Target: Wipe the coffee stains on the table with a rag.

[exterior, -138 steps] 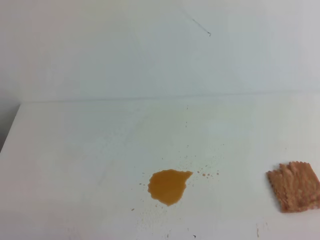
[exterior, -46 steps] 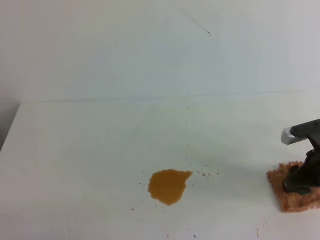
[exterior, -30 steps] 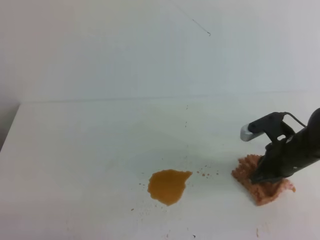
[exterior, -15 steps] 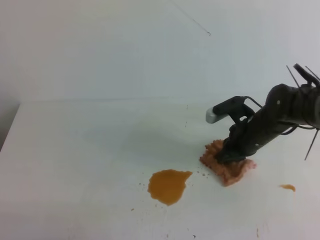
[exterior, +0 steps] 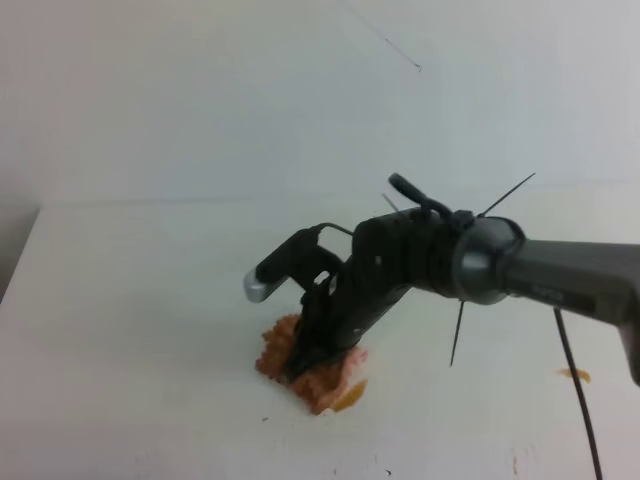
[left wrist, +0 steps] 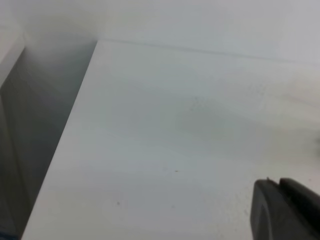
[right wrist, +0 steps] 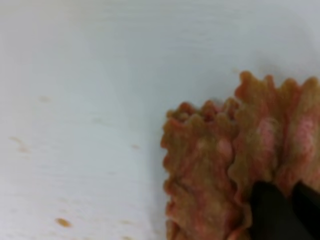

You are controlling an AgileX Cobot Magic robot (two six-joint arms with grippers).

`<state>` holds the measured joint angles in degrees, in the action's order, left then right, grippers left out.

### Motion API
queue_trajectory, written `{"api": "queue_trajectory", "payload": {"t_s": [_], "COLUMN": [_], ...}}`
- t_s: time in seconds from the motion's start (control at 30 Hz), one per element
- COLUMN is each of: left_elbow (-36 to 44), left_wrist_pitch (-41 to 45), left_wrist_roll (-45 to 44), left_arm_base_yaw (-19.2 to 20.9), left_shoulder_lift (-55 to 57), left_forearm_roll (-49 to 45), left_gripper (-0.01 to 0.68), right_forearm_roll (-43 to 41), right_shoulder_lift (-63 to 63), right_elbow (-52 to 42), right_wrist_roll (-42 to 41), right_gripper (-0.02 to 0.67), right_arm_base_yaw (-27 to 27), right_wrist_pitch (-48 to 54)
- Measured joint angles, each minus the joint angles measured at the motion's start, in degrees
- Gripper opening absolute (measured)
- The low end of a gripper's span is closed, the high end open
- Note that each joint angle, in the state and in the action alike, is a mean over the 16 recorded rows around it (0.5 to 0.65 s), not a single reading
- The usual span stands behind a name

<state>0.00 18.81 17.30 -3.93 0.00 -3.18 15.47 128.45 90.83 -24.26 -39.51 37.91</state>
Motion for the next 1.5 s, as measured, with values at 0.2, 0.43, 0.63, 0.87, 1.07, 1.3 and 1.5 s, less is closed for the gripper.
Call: {"api": "queue_trajectory", "payload": {"t_s": [0.2, 0.43, 0.63, 0.87, 1.07, 1.3, 1.5], "left_elbow": [0.0, 0.0, 0.0, 0.0, 0.0, 0.0, 0.0], "left_wrist_pitch": [0.0, 0.0, 0.0, 0.0, 0.0, 0.0, 0.0], "left_wrist_roll": [0.0, 0.0, 0.0, 0.0, 0.0, 0.0, 0.0], "left_arm_base_yaw": [0.0, 0.0, 0.0, 0.0, 0.0, 0.0, 0.0], "left_shoulder_lift": [0.0, 0.0, 0.0, 0.0, 0.0, 0.0, 0.0], "left_forearm_roll": [0.0, 0.0, 0.0, 0.0, 0.0, 0.0, 0.0], "left_gripper": [-0.001, -0.001, -0.001, -0.001, -0.001, -0.001, -0.001], "right_forearm_roll": [-6.2, -16.7, -23.2, -24.4, -20.2, -4.5, 11.5], "right_shoulder_lift": [0.0, -2.9, -9.4, -20.1, -25.9, -25.0, -19.1], "right_elbow": [1.4, -1.6, -10.0, -24.7, -34.0, -36.3, -31.1], "right_wrist_roll": [4.8, 12.0, 17.0, 18.3, 16.2, 8.2, 0.5], "right_gripper": [0.003, 0.003, 0.003, 0.003, 0.003, 0.003, 0.003], "right_arm_base_yaw": [-4.6, -2.5, 6.0, 18.9, 25.8, 23.5, 13.4], "right_wrist_pitch": [4.6, 9.1, 7.9, 1.3, -3.9, -7.8, -9.0]}}
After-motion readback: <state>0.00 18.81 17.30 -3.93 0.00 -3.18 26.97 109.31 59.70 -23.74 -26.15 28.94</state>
